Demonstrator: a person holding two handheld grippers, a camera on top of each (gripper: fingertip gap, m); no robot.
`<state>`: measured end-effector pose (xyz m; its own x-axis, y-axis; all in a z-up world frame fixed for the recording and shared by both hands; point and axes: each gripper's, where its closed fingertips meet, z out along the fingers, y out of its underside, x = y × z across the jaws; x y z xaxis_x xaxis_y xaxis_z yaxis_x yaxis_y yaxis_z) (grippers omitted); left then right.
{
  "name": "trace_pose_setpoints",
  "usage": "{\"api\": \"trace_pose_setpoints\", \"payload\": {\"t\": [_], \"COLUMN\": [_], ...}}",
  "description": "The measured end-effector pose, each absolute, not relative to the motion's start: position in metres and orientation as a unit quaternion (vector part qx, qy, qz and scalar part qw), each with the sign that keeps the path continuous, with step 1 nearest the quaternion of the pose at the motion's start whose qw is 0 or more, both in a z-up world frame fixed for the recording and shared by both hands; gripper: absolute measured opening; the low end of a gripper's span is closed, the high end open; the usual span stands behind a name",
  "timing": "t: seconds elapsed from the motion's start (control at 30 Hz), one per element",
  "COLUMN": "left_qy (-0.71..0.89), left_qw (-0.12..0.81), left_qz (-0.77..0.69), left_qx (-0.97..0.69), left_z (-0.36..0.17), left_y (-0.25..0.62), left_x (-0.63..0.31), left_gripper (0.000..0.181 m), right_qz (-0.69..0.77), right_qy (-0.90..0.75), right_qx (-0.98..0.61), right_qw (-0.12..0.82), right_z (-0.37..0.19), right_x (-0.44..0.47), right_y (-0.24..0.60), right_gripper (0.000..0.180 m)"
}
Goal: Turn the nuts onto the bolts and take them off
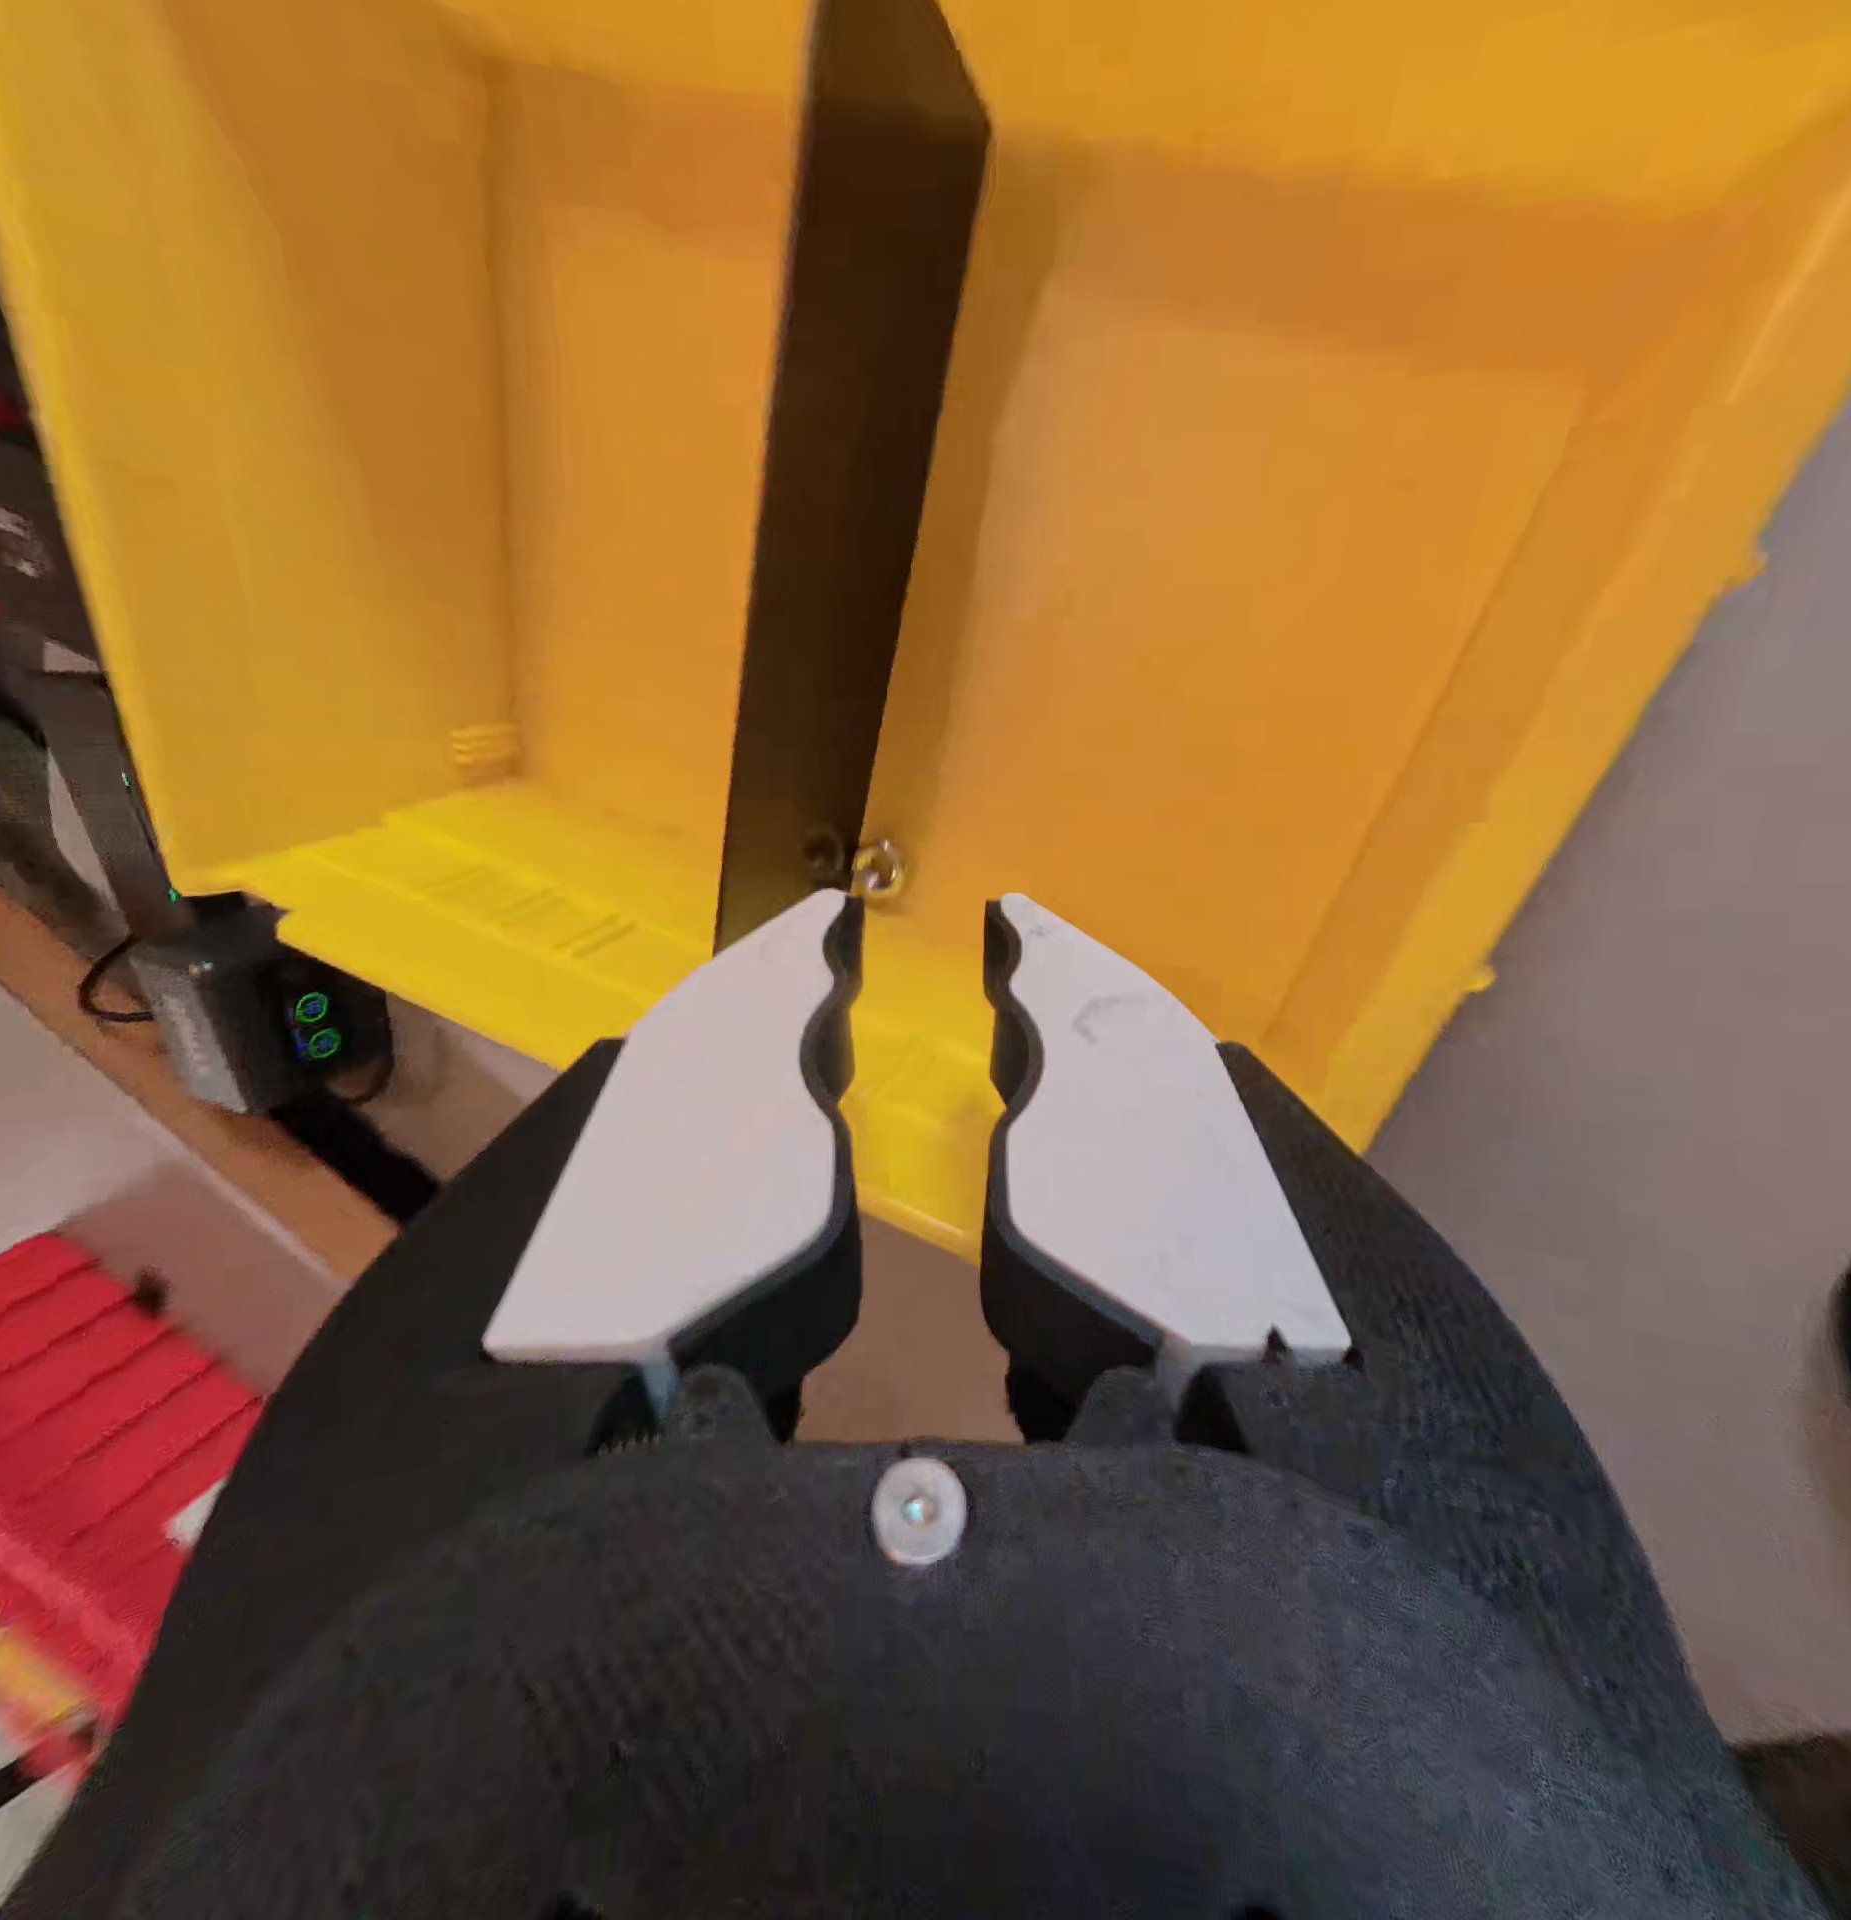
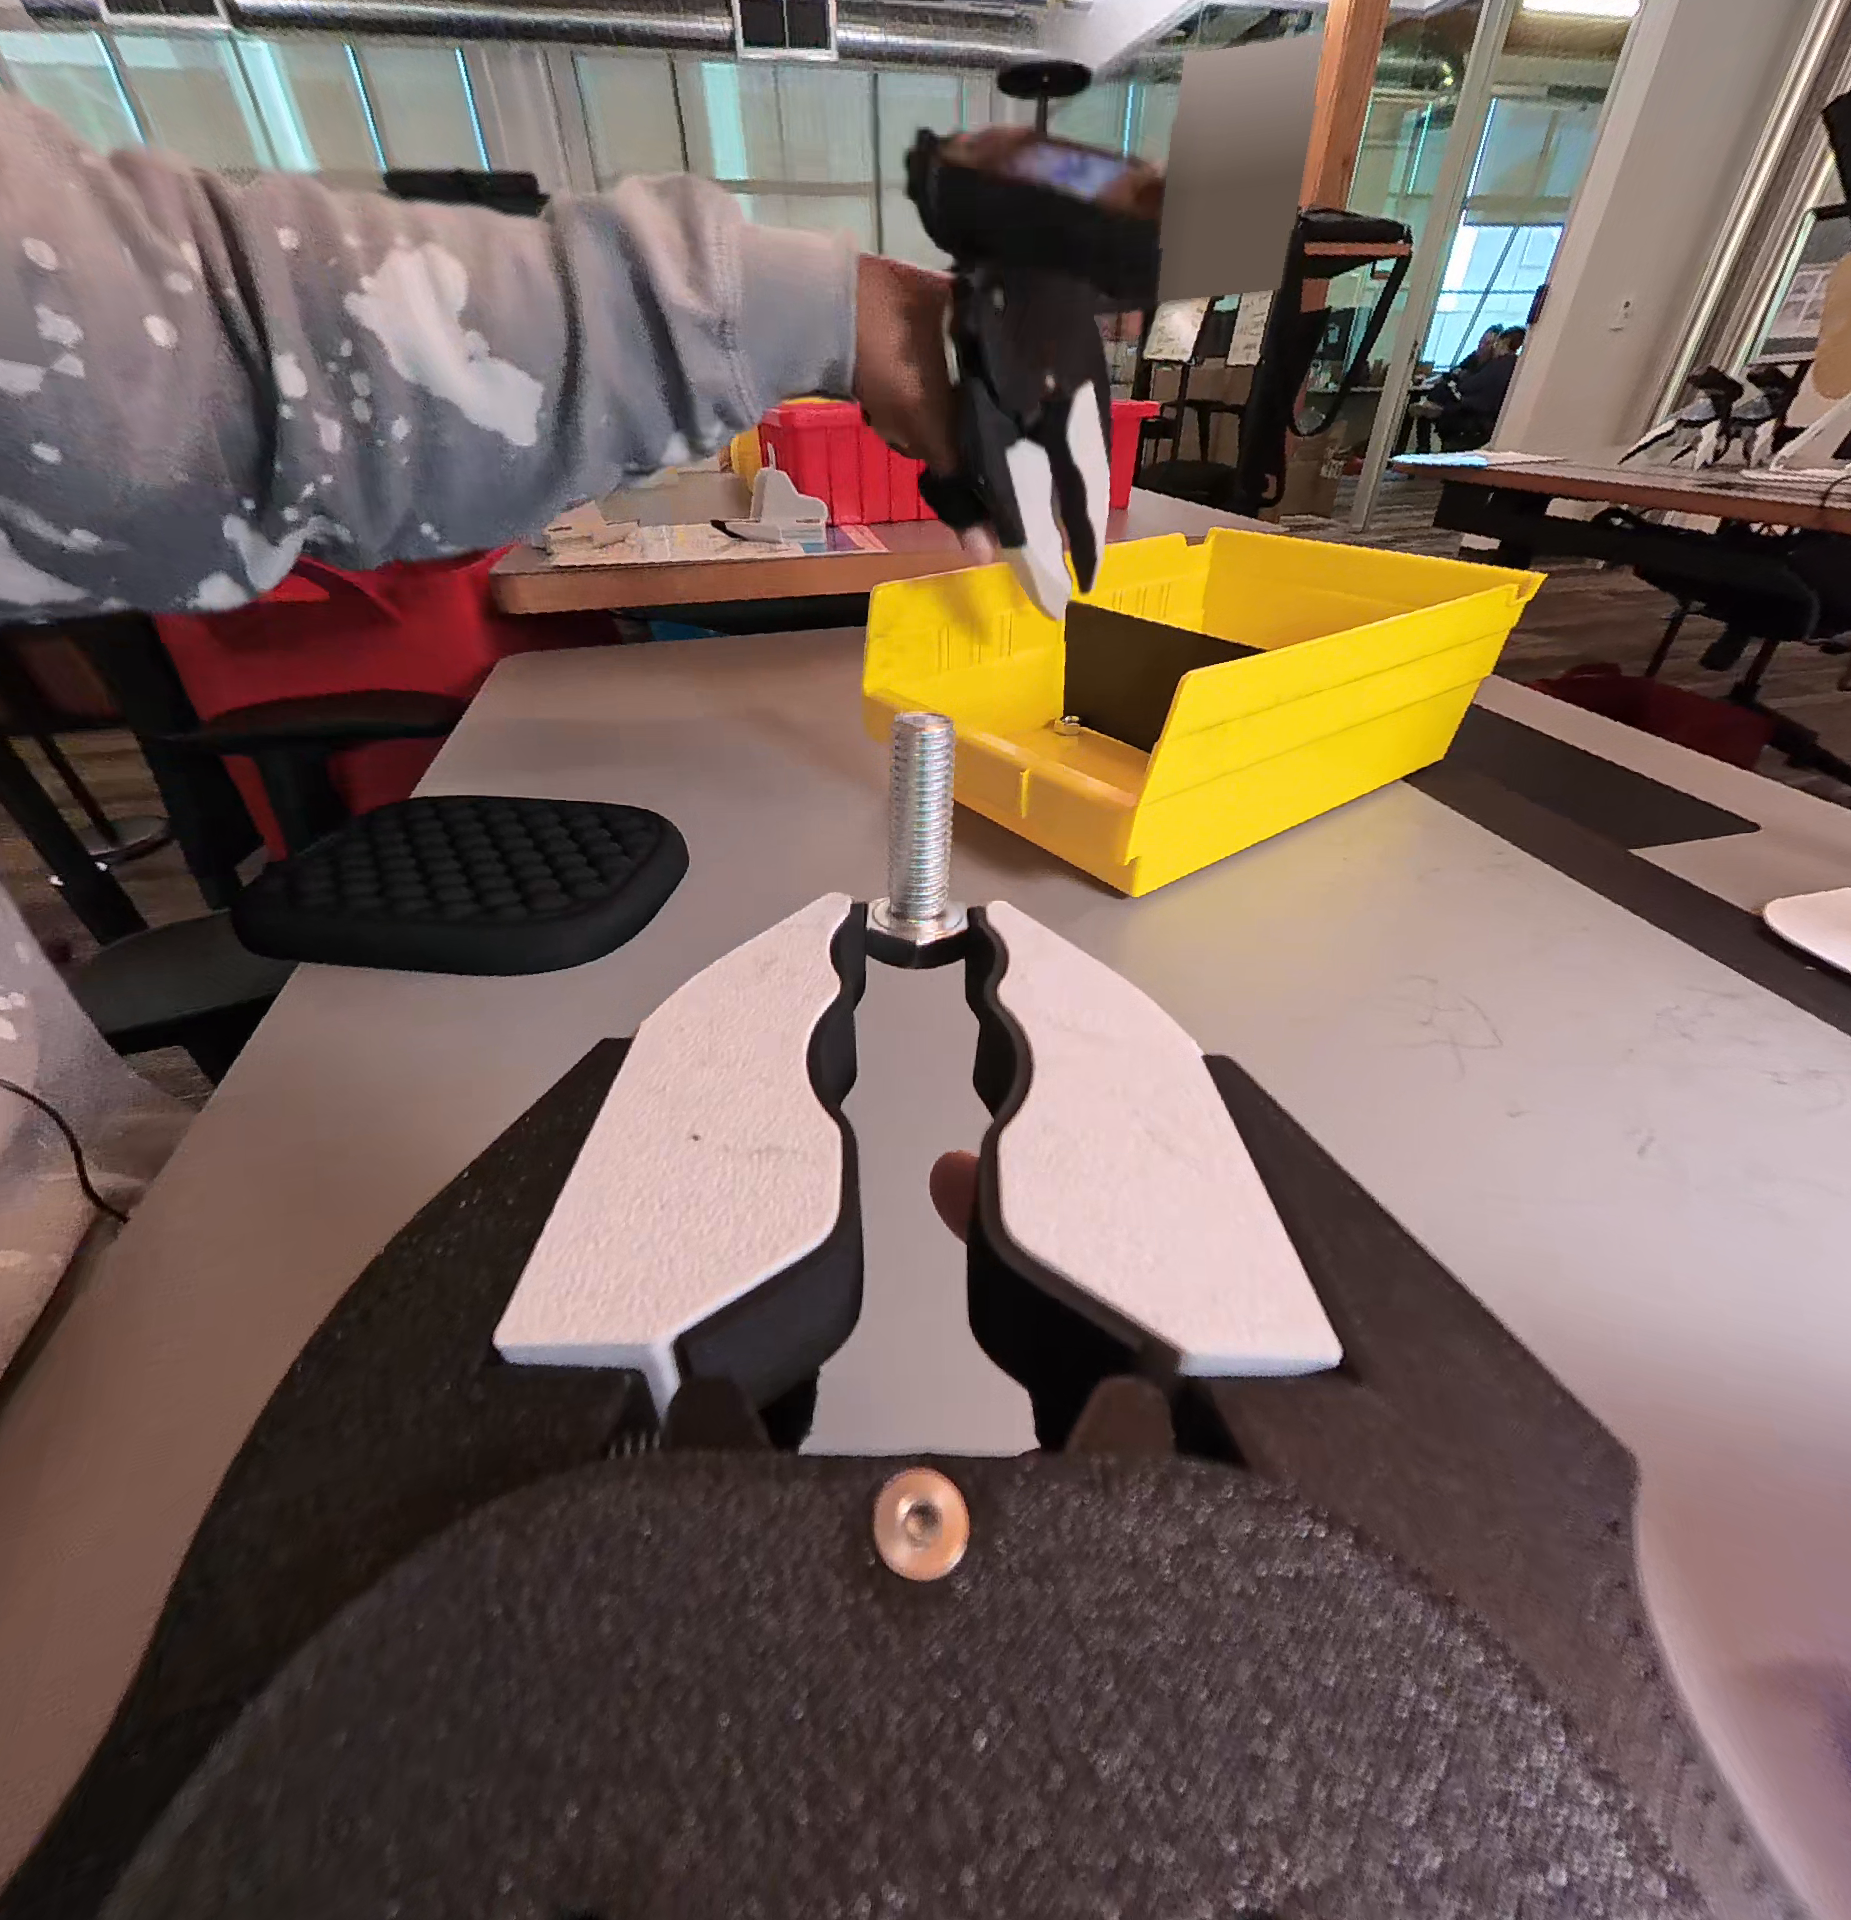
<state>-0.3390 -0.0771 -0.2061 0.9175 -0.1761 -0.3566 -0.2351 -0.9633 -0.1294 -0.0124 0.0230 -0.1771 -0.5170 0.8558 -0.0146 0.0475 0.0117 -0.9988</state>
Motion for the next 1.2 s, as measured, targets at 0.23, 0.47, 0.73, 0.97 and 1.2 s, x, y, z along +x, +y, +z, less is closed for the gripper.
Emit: {"api": "trace_pose_setpoints", "payload": {"t": [0.23,0.47,0.73,0.97,1.2], "left_qy": [0.222,0.279,0.247,0.193,0.158], "left_qw": [-0.145,-0.22,-0.035,0.13,0.035], "left_qz": [0.26,0.288,0.177,0.067,0.053], "left_qx": [-0.928,-0.889,-0.952,-0.97,-0.985], "left_z": [-0.262,-0.286,-0.288,-0.272,-0.278], "left_y": [-0.092,-0.095,-0.061,-0.019,-0.052], "left_x": [-0.374,-0.394,-0.36,-0.306,-0.32], "left_gripper": [0.002,0.0,0.001,0.017,0.033], "right_qz": [0.598,0.599,0.605,0.609,0.61], "right_qy": [-0.625,-0.624,-0.623,-0.62,-0.621], "right_qx": [-0.369,-0.374,-0.375,-0.376,-0.373], "right_qw": [0.34,0.336,0.325,0.322,0.32], "right_z": [-0.178,-0.179,-0.182,-0.181,-0.18], "right_x": [-0.012,-0.012,-0.013,-0.012,-0.011], "right_y": [0.032,0.036,0.035,0.035,0.033], "right_gripper": [0.018,0.018,0.018,0.018,0.018]}}
